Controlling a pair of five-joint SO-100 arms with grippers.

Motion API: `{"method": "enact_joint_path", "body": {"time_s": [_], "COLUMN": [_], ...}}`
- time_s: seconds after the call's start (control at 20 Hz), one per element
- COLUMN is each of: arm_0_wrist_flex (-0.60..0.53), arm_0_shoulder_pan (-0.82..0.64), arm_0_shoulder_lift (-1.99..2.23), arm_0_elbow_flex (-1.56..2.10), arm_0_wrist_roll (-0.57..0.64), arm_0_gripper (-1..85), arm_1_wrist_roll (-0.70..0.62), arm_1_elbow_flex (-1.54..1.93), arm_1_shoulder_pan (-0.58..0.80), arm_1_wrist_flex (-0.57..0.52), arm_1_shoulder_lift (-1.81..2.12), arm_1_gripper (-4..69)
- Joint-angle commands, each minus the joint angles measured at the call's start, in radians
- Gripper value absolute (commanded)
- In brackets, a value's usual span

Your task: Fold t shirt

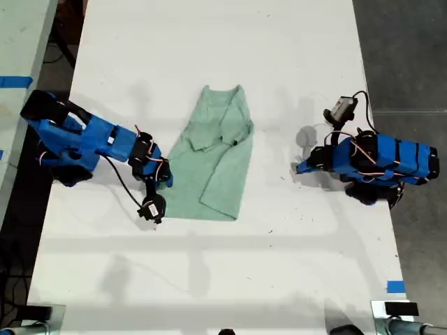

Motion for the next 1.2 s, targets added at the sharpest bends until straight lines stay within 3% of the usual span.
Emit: {"method": "enact_joint_path", "body": {"time_s": [0.0,0.15,0.35,0.45,0.75,1.15], "arm_0_wrist_flex": [0.006,0.087,0.439,0.502,0.462,0.057], "arm_0_shoulder_pan": [-0.038,-0.043,-0.023,-0.015,-0.037,-0.083], "arm_0_shoulder_lift": [-0.029,-0.034,-0.147,-0.210,-0.383,-0.499], "arm_0_elbow_flex": [-0.040,-0.124,-0.591,-0.772,-1.051,-1.068], "arm_0_wrist_roll": [0.031,0.048,0.066,0.101,0.178,0.391], "arm_0_gripper": [-0.2,-0.2,-0.2,-0.2,-0.2,0.3], "arm_1_wrist_roll": [0.003,0.003,0.005,0.005,0.005,0.003], "arm_1_elbow_flex": [0.032,0.032,0.032,0.032,0.032,0.032], "arm_1_shoulder_pan": [0.005,0.005,0.006,0.006,0.000,0.000], "arm_1_wrist_flex": [0.006,0.006,0.006,0.006,0.006,0.006], "arm_1_shoulder_lift": [0.012,0.012,0.012,0.012,0.012,0.012], "arm_1_gripper": [1.9,1.9,1.9,1.9,1.9,1.9]}}
